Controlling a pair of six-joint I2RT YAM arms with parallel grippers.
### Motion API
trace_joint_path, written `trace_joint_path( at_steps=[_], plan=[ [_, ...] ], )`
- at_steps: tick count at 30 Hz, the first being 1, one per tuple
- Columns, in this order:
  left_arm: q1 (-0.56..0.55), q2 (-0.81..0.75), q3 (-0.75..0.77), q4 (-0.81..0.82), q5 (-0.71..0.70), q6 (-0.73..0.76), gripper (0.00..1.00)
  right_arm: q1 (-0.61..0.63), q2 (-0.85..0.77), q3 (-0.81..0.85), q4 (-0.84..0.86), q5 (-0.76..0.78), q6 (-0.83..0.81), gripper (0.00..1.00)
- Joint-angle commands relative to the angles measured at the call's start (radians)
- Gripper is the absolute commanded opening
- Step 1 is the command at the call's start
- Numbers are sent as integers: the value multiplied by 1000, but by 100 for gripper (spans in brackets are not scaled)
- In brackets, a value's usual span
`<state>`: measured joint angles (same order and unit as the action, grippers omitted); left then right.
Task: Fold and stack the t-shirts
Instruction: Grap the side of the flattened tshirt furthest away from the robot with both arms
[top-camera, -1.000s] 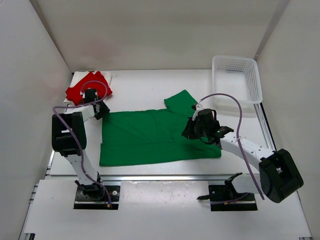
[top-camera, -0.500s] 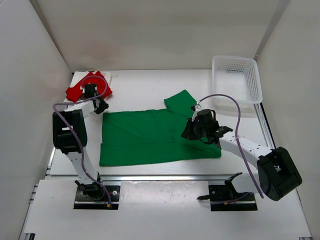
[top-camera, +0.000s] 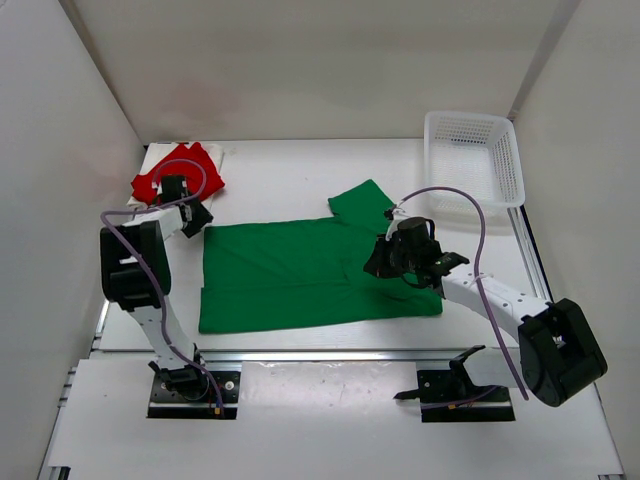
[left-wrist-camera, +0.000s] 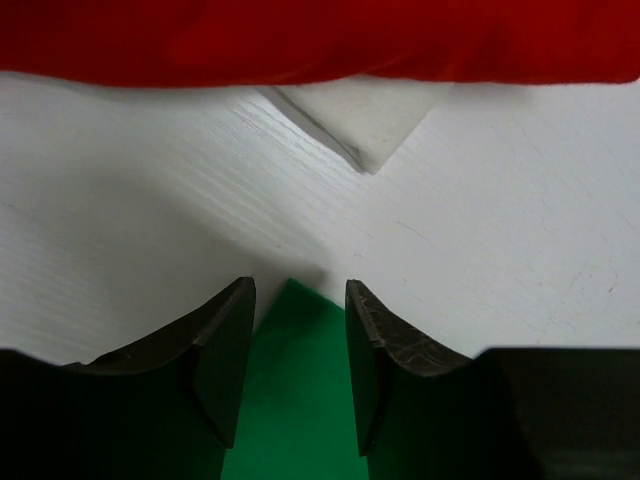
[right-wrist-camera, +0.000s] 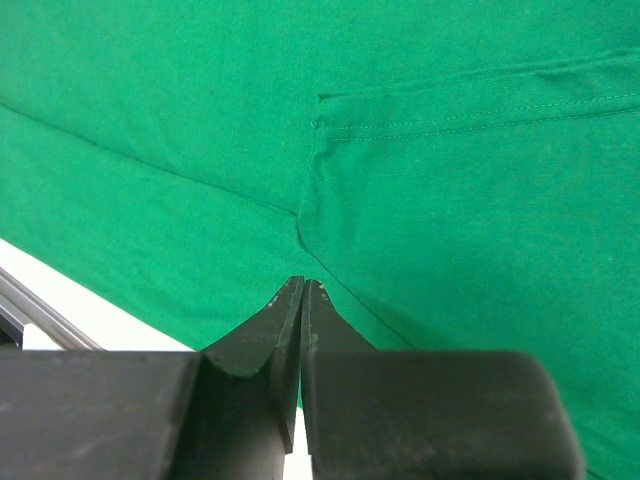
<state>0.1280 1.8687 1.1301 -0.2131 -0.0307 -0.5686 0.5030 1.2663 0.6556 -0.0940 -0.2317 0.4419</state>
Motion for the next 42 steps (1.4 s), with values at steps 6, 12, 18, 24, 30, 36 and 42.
trace_joint_path(
  at_steps=[6, 12, 18, 24, 30, 36, 42],
  plan=[
    [-30, 12, 42, -60, -22, 65, 44, -1, -12, -2, 40, -1, -14, 0],
    [-39, 32, 42, -74, -26, 58, 41, -20, -33, 15, 33, -8, -9, 1],
    [-45, 72, 100, -117, -28, 70, 29, -38, -27, 90, 8, 28, 18, 0],
    [-27, 37, 53, -74, -12, 55, 7, -81, 132, 258, 25, 52, 37, 16],
    [-30, -34, 2, -23, 26, 24, 0, -170, 509, 559, 13, 149, -80, 24],
    [-47, -149, -101, 55, 69, 3, 0, -212, 816, 954, -142, 227, -178, 31],
    [-51, -189, -162, 109, 121, -33, 0, -210, 1142, 1449, -432, 334, -259, 35]
  ],
)
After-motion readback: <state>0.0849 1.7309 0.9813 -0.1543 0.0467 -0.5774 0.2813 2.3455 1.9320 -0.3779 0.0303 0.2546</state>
